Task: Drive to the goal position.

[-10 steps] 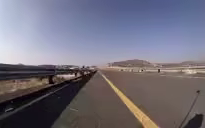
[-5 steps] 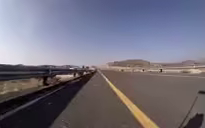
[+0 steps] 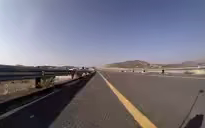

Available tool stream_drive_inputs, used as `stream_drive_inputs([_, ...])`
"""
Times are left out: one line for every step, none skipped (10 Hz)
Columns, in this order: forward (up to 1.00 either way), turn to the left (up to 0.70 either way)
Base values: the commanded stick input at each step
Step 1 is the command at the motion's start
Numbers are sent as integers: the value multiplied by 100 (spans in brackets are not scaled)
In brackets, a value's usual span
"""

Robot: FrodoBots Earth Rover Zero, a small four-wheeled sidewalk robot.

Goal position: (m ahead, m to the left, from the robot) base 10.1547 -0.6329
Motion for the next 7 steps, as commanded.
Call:
stream_drive_inputs([85, 0])
stream_drive_inputs([85, 0])
stream_drive_inputs([85, 0])
stream_drive_inputs([85, 0])
stream_drive_inputs([85, 0])
stream_drive_inputs([85, 0])
stream_drive_inputs([85, 0])
